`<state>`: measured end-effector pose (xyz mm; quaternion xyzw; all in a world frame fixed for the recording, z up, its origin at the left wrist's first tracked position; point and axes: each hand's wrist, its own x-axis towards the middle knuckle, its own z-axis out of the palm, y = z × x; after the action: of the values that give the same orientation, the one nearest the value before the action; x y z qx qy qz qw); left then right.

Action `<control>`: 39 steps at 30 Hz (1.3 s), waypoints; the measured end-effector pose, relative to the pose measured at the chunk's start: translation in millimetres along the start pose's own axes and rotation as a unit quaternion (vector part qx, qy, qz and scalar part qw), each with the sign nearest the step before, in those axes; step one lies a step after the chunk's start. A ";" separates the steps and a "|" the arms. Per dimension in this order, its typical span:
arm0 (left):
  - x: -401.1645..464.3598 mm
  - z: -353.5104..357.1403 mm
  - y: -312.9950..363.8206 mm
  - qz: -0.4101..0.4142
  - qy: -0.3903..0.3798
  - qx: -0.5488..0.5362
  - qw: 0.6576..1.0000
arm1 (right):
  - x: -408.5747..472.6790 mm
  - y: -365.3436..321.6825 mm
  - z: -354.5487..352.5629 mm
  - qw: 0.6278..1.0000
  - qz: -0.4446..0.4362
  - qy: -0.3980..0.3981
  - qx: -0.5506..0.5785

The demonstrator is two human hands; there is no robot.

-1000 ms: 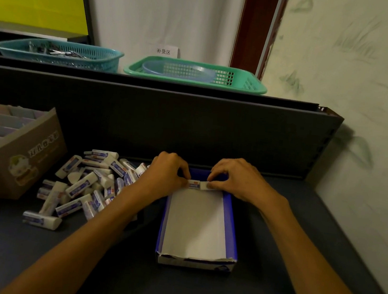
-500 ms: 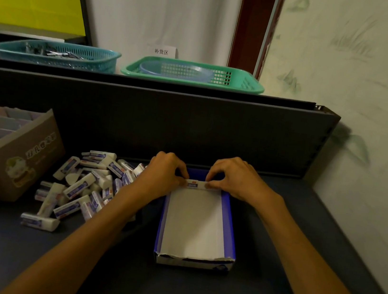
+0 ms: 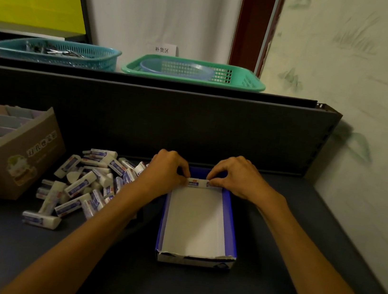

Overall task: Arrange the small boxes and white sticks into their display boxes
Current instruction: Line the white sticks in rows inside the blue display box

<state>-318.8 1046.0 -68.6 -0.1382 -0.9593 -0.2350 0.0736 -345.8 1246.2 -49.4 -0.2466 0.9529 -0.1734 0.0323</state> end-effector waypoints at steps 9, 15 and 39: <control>-3.9 -8.9 1.7 0.010 -0.017 0.007 1.000 | -3.4 -4.7 -2.8 0.999 -0.013 0.012 -0.029; -25.5 -45.7 -13.9 0.003 0.057 0.000 0.998 | -1.1 -26.6 -13.0 0.992 -0.072 0.103 0.005; -72.8 -62.3 -56.8 -0.023 -0.037 0.092 0.995 | 39.4 -108.0 44.4 0.993 -0.093 -0.020 0.067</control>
<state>-261.9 951.5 -53.3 -0.1170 -0.9819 -0.1418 0.0453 -324.3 1124.9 -52.6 -0.3346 0.9112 -0.2346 0.0520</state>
